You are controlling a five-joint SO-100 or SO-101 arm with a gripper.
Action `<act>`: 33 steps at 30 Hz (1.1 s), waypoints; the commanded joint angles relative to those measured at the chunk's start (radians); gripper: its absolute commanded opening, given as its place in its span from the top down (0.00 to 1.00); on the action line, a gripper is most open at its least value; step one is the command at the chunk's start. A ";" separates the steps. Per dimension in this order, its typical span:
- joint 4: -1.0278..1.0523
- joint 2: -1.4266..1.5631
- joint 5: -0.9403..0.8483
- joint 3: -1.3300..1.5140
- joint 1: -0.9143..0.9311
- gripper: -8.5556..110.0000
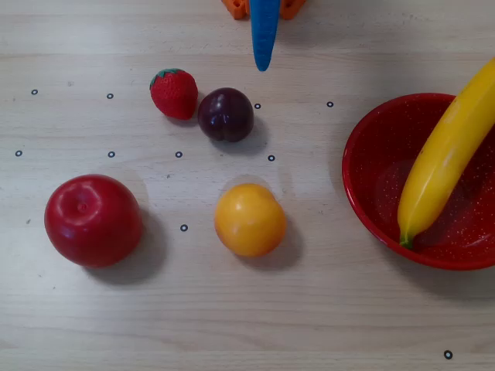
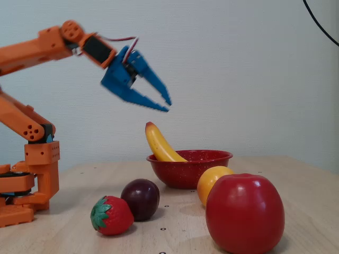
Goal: Put the banana in the red bowl.
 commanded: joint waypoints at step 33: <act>-0.290 0.753 0.051 0.923 -0.057 0.93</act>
